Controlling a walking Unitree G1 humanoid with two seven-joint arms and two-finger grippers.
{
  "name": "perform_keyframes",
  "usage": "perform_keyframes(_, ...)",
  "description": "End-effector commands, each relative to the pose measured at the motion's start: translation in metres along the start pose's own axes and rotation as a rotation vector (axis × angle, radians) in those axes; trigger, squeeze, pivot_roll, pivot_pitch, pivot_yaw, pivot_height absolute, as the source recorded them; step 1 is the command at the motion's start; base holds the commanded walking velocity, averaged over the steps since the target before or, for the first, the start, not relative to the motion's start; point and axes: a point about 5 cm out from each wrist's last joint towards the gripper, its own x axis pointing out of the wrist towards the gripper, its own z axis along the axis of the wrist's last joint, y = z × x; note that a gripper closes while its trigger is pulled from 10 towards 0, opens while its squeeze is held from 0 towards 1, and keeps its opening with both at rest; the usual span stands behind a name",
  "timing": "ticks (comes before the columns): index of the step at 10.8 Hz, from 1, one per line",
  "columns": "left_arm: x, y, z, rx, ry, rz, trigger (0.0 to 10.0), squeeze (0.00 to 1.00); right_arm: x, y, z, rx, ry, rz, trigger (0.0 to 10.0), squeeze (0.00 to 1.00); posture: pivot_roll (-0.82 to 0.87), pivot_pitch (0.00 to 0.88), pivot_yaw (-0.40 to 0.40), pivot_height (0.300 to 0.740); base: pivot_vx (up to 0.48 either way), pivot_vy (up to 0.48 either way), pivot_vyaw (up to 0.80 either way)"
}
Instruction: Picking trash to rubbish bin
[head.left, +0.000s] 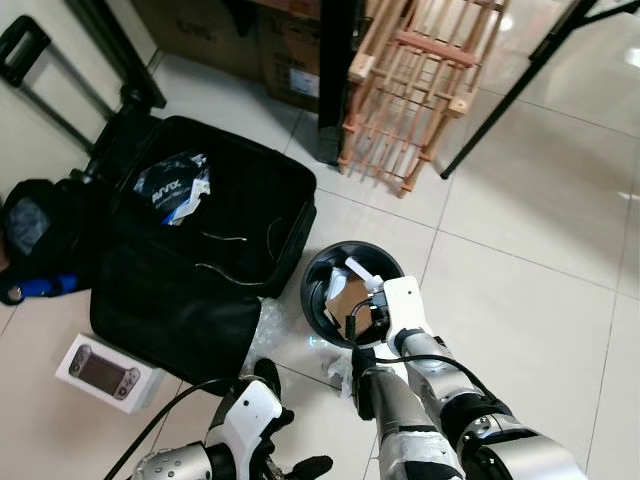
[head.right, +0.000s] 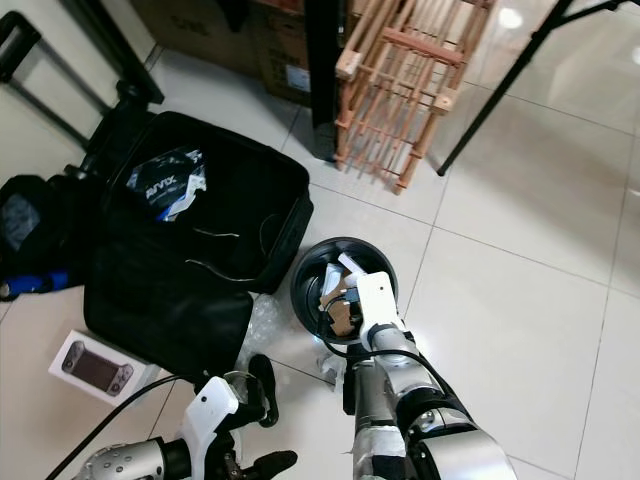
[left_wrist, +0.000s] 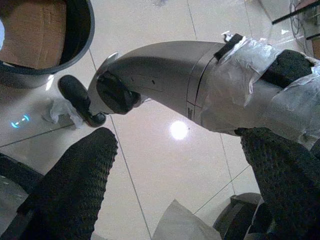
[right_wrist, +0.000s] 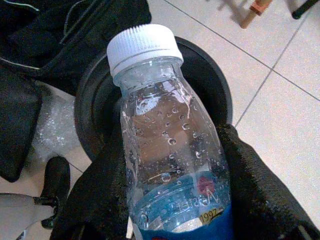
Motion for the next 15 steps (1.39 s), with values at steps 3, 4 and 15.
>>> perform_keyframes(3, -0.005, -0.012, -0.015, -0.051, 0.043, -0.025, 10.0, 0.00, -0.002, 0.007, -0.012, 0.022, 0.059, 0.014, 10.0, 0.00, 0.21, 0.530, 0.011, 0.740, 0.000, 0.000, 0.00)
perform_keyframes(4, -0.008, -0.015, -0.018, -0.059, 0.051, -0.023, 10.0, 0.00, -0.001, 0.007, -0.008, 0.022, 0.054, 0.013, 10.0, 0.00, 0.21, 0.537, 0.012, 0.740, 0.000, 0.000, 0.00)
perform_keyframes(15, -0.009, -0.016, -0.019, -0.066, 0.056, -0.005, 10.0, 0.00, 0.000, -0.004, -0.005, 0.033, 0.038, -0.013, 10.0, 1.00, 0.21, 0.542, 0.007, 0.740, 0.000, 0.000, 0.00)
